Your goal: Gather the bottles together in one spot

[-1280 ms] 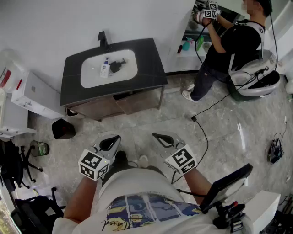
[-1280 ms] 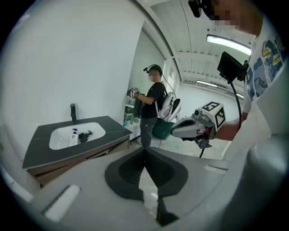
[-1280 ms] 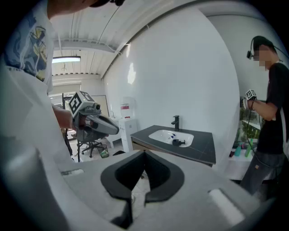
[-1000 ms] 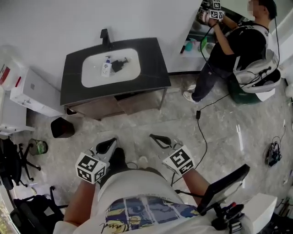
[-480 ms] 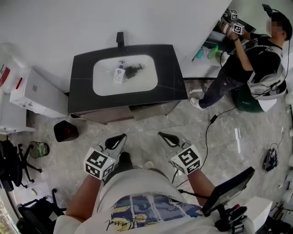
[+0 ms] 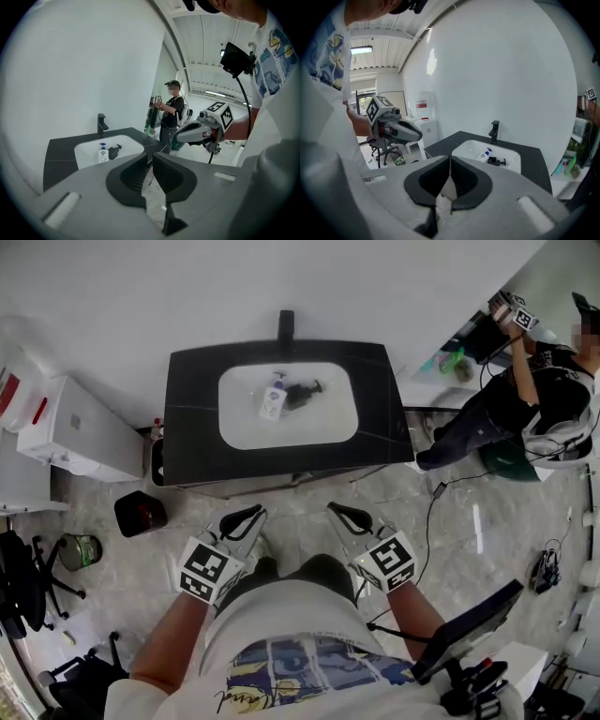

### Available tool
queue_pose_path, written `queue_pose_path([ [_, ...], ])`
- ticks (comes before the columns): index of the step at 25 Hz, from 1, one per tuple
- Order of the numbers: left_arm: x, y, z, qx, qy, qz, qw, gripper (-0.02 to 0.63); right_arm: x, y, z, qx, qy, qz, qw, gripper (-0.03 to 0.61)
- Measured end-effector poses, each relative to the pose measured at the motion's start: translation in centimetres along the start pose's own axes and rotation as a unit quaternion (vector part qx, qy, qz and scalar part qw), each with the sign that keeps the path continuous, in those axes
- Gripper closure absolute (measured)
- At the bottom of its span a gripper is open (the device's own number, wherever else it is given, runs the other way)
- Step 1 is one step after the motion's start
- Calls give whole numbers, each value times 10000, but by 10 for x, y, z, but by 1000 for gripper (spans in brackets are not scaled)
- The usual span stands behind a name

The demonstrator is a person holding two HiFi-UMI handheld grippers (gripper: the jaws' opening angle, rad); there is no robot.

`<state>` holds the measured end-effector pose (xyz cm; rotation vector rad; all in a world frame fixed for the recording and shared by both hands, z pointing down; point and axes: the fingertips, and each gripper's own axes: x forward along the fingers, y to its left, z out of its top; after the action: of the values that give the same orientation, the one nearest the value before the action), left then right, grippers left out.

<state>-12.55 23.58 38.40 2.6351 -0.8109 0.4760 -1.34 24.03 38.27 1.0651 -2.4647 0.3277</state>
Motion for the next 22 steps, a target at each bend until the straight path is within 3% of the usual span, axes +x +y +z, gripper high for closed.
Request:
queue_pose_path([
  [12,11,42,19,-133,-179,-122,9997,535,34,-13,29,-139,81,-279,9995,520],
  [22,70,92,41,-243,8,168,9996,523,73,-62,37,-83,55,-6,10000,485],
])
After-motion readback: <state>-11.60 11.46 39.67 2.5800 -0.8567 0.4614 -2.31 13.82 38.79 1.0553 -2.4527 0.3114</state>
